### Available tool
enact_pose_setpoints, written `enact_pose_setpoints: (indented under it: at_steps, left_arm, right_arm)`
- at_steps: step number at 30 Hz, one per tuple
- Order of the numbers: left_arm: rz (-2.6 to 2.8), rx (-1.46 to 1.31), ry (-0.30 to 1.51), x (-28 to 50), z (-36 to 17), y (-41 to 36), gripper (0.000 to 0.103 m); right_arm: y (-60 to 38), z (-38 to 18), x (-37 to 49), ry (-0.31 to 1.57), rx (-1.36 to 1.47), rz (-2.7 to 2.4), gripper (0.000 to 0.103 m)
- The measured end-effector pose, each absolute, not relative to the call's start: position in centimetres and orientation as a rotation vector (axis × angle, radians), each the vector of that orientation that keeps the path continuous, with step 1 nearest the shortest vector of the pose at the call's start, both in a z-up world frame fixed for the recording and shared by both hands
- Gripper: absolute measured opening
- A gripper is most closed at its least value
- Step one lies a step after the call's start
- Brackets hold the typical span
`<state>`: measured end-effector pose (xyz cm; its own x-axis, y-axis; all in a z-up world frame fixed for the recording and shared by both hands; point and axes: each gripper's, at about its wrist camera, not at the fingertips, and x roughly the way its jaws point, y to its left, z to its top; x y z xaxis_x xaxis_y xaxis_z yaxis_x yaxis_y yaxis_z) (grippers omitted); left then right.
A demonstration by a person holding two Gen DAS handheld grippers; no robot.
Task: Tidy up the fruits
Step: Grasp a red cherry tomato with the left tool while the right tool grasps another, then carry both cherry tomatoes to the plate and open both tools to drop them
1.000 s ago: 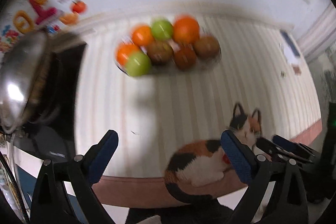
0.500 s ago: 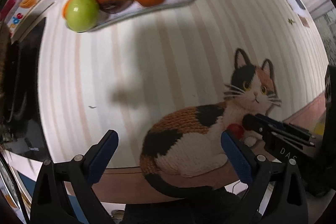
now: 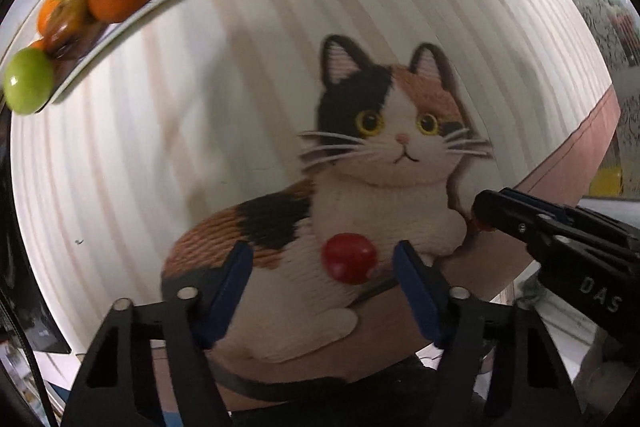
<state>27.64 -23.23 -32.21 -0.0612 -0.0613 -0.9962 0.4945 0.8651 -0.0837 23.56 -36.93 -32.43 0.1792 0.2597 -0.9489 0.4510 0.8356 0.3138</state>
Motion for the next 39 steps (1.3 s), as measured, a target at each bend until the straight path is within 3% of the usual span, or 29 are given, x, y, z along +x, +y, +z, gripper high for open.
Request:
enact_pose_setpoints:
  at_steps: [13,22,32,39]
  left_arm:
    - [-0.496,0.374,1.567,26.4,-33.4,-24.9,0.027]
    - [-0.485,0.306,1.539,28.4,-31.4,-22.9,0.026]
    - [-0.369,0.141,1.369,35.3,-24.3,-15.9,0.026]
    - [-0.247,-0.193,1.38,42.2,-24.4,-8.9,0.026]
  right_arm:
    - [-37.7,-32.6,23.3,1.4,0.65,-0.175,0.028]
    - [-37.2,-30.8,24.9,1.362,0.645,-0.142,0.028]
    - [-33.3,-26.8,31.6,1.181,0.539,-0.014,0.028]
    - [-27.9,-26.2,39.1,1.086,0.462,0.12,0.028]
